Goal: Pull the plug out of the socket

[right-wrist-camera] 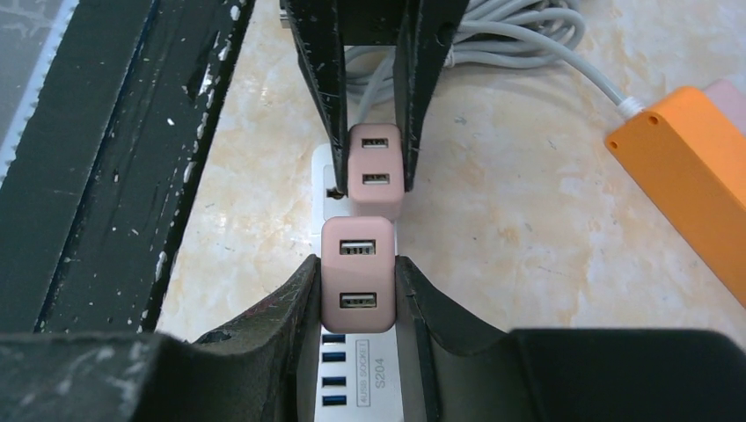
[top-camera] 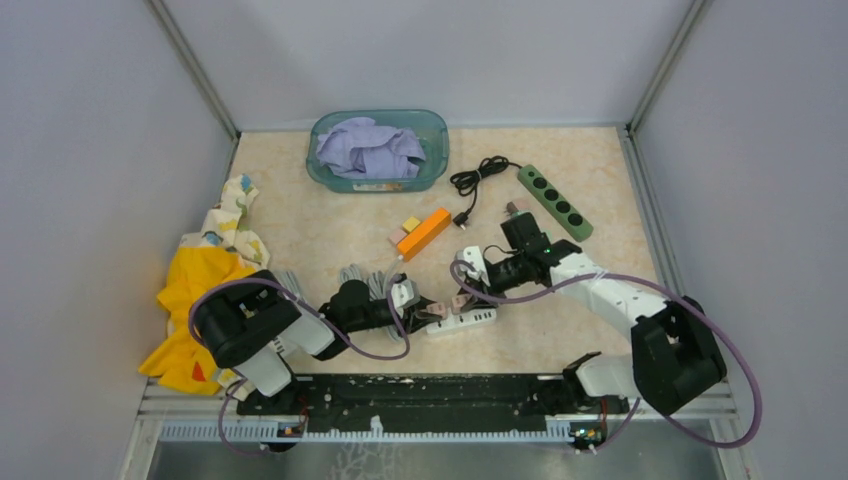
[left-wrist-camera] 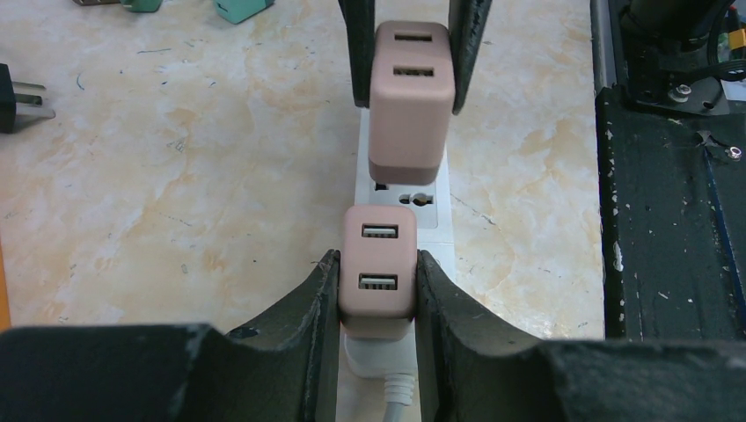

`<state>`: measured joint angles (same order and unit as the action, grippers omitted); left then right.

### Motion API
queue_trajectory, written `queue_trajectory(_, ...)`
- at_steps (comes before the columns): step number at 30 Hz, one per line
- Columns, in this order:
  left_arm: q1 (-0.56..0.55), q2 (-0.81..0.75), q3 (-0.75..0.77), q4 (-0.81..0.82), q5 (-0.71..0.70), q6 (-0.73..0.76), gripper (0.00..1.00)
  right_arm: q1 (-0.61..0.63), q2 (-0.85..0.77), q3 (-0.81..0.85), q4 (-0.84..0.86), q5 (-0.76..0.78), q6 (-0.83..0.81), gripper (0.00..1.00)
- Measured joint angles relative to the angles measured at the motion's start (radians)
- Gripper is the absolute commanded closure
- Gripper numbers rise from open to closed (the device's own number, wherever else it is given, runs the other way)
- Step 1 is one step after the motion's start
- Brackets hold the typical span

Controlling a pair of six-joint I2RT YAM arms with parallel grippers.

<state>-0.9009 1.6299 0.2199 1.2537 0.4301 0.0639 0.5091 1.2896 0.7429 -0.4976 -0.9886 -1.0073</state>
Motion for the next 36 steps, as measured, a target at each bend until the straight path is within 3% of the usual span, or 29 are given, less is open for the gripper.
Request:
queue_trajectory(4, 0.000, -0.003, 0.000, -0.006, -0.001, 0.000, 0.93, -0.039, -0.023, 0.015, -0.007, 0.011, 0.004, 1.00)
queue_trajectory(10, 0.000, -0.030, 0.015, -0.064, -0.002, -0.012, 0.49, -0.113, -0.056, 0.024, 0.053, 0.078, 0.091, 1.00)
queue_trajectory(13, 0.000, -0.052, 0.033, -0.146, -0.008, -0.031, 0.38, -0.154, -0.058, 0.024, 0.111, 0.126, 0.156, 1.00)
queue_trajectory(18, 0.000, -0.091, 0.077, -0.318, -0.011, -0.073, 0.28, -0.227, -0.060, 0.021, 0.226, 0.225, 0.287, 1.00)
queue_trajectory(23, 0.000, -0.147, 0.146, -0.433, -0.015, -0.106, 0.24, -0.292, -0.080, -0.026, 0.361, 0.326, 0.431, 0.94)
queue_trajectory(28, 0.000, -0.251, 0.152, -0.504, -0.047, -0.125, 0.18, -0.326, -0.094, -0.082, 0.493, 0.465, 0.569, 0.89)
queue_trajectory(34, 0.000, -0.406, 0.137, -0.552, -0.085, -0.149, 0.00, -0.331, -0.087, -0.109, 0.623, 0.682, 0.701, 0.85)
queue_trajectory(36, 0.000, -0.454, 0.126, -0.559, -0.097, -0.164, 0.00, -0.331, -0.075, -0.109, 0.653, 0.743, 0.729, 0.83)
